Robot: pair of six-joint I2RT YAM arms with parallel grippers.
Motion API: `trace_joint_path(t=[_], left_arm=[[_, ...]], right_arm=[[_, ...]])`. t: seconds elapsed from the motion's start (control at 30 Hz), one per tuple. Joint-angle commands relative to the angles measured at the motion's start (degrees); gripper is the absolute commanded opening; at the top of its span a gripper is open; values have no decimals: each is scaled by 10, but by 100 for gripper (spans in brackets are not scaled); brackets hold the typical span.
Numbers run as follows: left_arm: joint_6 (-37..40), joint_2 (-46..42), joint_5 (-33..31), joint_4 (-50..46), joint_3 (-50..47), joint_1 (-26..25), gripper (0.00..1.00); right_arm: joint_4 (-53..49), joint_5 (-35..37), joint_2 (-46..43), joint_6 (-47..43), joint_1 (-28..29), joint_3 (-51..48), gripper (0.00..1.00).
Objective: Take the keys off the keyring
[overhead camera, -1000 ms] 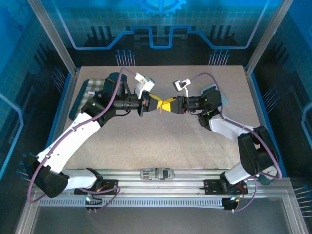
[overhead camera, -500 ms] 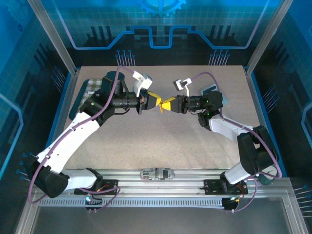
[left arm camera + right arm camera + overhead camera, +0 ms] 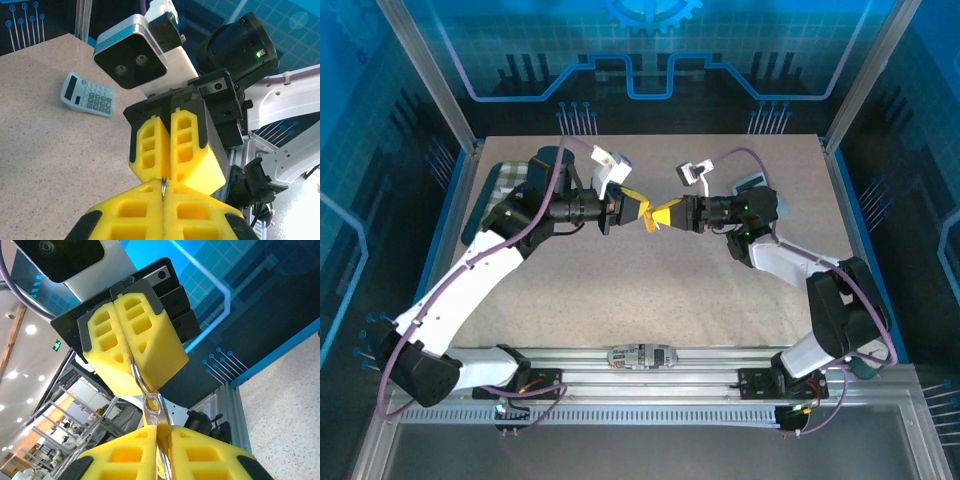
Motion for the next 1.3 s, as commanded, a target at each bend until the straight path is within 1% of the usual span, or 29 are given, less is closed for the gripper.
trace_joint_path(t=[0.0, 0.07, 0.13, 0.27, 0.43, 0.6, 0.73, 0.83, 0.93, 1.03, 1.13, 1.27], left_arm=[[23, -3, -18, -29, -2, 3, 0], [26, -3, -20, -30, -2, 3, 0], [27, -3, -22, -31, -2, 3, 0], [32, -3, -28, -31, -2, 3, 0], [35, -3, -28, -34, -3, 3, 0], [39, -5, -30, -40, -4, 3, 0], [41, -5, -32, -42, -5, 3, 0], [43, -3, -33, -41, -4, 3, 0], [46, -3, -35, -44, -3, 3, 0], [46, -4, -35, -45, -3, 3, 0], [49, -5, -35, -49, -4, 3, 0], [48, -6, -34, -51, -5, 3, 0]], right_arm=[[-21, -12, -12, -31, -5, 2, 19], [-49, -14, -21, -49, -5, 2, 22], [-72, -16, -29, -64, -5, 1, 22], [-80, -21, -33, -64, -5, -3, 19], [-85, -21, -34, -68, -6, -6, 20], [-148, -18, -41, -108, -6, -1, 16], [-193, -18, -54, -139, -7, 1, 20], [-226, -22, -62, -161, -6, 5, 21], [-265, -24, -69, -187, -7, 6, 18], [-290, -21, -74, -203, -9, 6, 18], [-292, -20, -76, -203, -12, 6, 18], [-285, -23, -73, -195, -11, 7, 13]])
